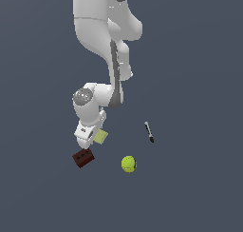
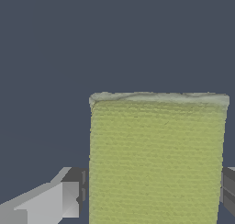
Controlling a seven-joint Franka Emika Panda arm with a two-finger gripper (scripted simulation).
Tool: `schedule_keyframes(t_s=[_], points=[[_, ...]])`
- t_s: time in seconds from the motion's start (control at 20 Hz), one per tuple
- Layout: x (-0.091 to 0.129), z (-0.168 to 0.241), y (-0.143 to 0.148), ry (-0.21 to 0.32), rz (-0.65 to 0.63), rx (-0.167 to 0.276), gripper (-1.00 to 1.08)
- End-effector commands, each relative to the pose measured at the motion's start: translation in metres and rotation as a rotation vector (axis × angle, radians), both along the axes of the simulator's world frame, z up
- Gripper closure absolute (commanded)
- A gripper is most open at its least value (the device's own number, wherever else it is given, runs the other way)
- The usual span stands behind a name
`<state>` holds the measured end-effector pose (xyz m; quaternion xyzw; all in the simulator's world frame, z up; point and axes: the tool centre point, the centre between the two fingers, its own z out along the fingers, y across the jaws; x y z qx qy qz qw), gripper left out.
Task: Pick up a designated object from a clutter of objects.
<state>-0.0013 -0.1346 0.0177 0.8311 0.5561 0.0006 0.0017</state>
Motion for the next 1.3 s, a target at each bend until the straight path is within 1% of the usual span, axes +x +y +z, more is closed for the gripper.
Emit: schedule_keyframes(t_s=[0.0, 0.25, 0.5, 1.25], points=[[0.003, 0.007, 0.003, -0.002, 0.001, -0.001, 1.08], [0.012, 0.032, 0.013, -0.002, 0.001, 0.000, 1.08], [0.025, 0.069, 0.029, -0.001, 0.002, 0.000, 1.08], [0.080, 0.215, 0.090, 0.001, 0.003, 0.003, 1.08]])
